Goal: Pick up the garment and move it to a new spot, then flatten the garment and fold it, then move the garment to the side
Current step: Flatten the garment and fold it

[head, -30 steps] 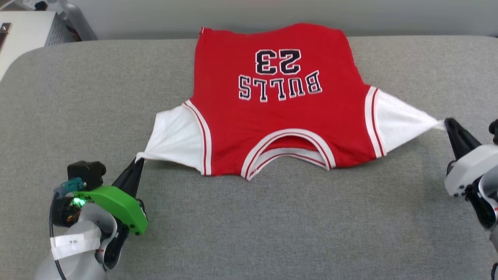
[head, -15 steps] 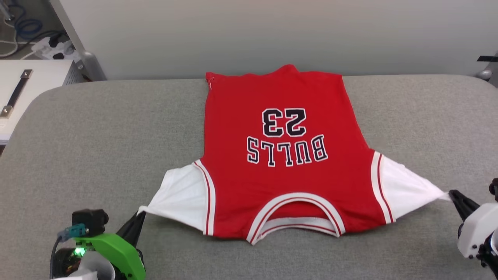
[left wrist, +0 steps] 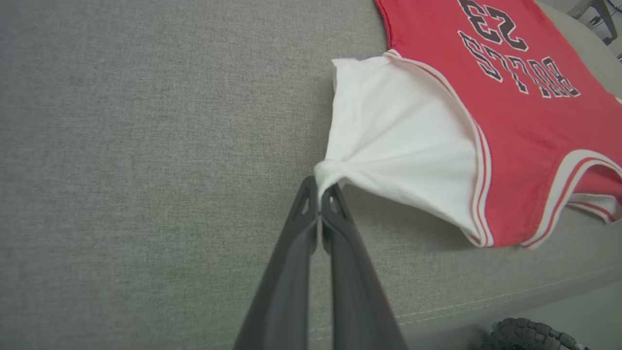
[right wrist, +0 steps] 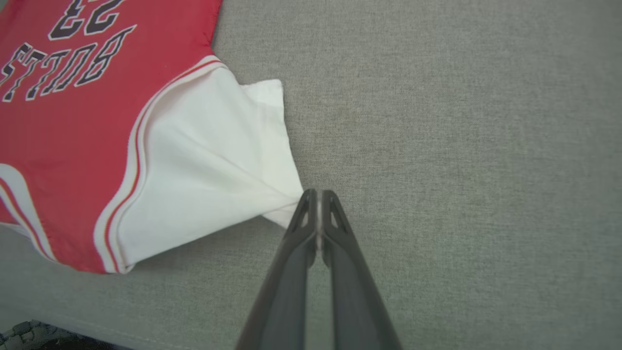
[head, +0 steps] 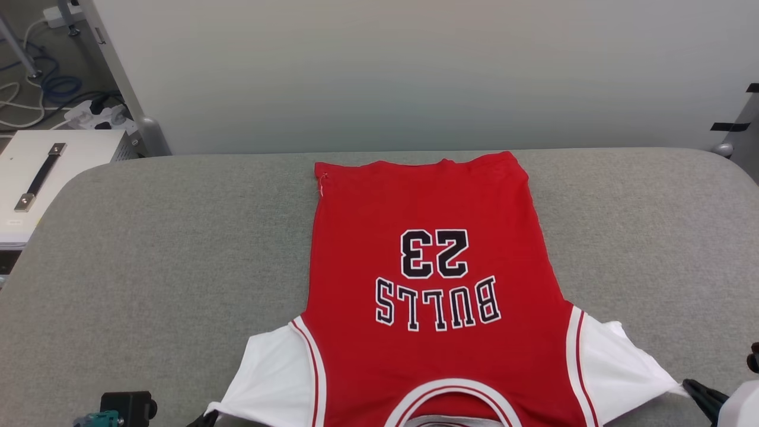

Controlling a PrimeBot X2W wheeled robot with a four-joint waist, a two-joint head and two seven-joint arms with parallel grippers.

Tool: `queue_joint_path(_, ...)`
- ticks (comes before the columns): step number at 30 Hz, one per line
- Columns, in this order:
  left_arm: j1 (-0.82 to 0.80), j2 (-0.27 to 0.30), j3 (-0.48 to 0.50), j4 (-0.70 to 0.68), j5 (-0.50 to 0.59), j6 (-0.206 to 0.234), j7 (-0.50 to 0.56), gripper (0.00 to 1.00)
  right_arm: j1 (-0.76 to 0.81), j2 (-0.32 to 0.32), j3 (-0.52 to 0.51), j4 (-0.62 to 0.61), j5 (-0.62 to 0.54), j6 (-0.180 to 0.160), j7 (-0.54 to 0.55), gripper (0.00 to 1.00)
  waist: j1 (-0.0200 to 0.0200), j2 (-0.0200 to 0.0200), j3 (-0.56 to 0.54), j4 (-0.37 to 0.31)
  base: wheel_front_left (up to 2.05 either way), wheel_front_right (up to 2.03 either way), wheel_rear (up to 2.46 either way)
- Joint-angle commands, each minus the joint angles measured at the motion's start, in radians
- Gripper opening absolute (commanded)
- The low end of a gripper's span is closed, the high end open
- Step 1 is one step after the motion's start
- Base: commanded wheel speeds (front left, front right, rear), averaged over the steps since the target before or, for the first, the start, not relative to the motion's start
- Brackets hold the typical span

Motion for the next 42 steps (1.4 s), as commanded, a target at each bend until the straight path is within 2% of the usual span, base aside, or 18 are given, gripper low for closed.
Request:
queue_joint_path(1,0.027,0.022,0.008,-0.020,-0.018,0.012,0.016,0.00,0.029,-0.008,-0.018,-0.020,0.017,-0.002,0.023,0.00,0.0001,-0.0001,0.002,0.002,0.00,0.00,0.00)
queue_joint_path(3,0.051,0.048,0.007,-0.076,-0.033,0.030,0.059,0.00,0.089,-0.017,-0.053,-0.078,0.041,-0.002,0.103,0.00,0.0001,-0.0001,0.011,0.011,0.00,0.00,0.00)
queue_joint_path(7,0.040,0.056,-0.005,-0.120,-0.020,0.040,0.079,0.00,0.118,-0.019,-0.092,-0.128,0.029,-0.002,0.153,0.00,0.0001,-0.0001,0.035,0.019,0.00,0.00,0.00)
queue_joint_path(10,0.017,0.058,-0.024,-0.161,-0.009,0.030,0.106,0.00,0.118,-0.017,-0.120,-0.149,0.017,-0.002,0.190,0.00,0.0001,-0.0001,0.056,0.029,0.00,0.00,0.00)
queue_joint_path(11,0.007,0.057,-0.028,-0.182,-0.013,0.021,0.114,0.00,0.113,-0.017,-0.136,-0.157,0.010,-0.002,0.201,0.61,0.0001,-0.0001,0.067,0.032,0.00,0.00,0.00)
queue_joint_path(12,0.000,0.054,-0.024,-0.198,-0.021,0.019,0.118,0.00,0.109,-0.014,-0.146,-0.160,0.012,-0.002,0.221,1.00,0.0001,-0.0001,0.076,0.036,0.00,0.00,0.00)
queue_joint_path(18,-0.044,0.069,-0.021,-0.327,-0.030,0.017,0.161,0.00,0.038,-0.023,-0.218,-0.248,0.003,-0.002,0.309,1.00,0.0001,-0.0001,0.168,0.071,0.00,0.00,0.00)
queue_joint_path(26,-0.090,0.050,-0.015,-0.503,-0.028,0.084,0.205,0.00,-0.207,-0.012,-0.296,-0.320,-0.001,-0.002,0.477,1.00,0.0001,-0.0001,0.330,0.139,0.00,0.00,0.00)
queue_joint_path(33,-0.136,0.031,-0.026,-0.591,-0.012,0.086,0.212,0.00,-0.505,0.021,-0.303,-0.261,-0.056,-0.002,0.656,1.00,0.0001,-0.0001,0.463,0.218,0.00,0.00,0.00)
queue_joint_path(42,-0.206,-0.009,-0.064,-0.586,0.036,0.042,0.190,0.00,-0.841,0.033,-0.293,-0.137,-0.198,-0.002,0.827,1.00,0.0001,-0.0001,0.599,0.313,0.00,0.00,0.00)
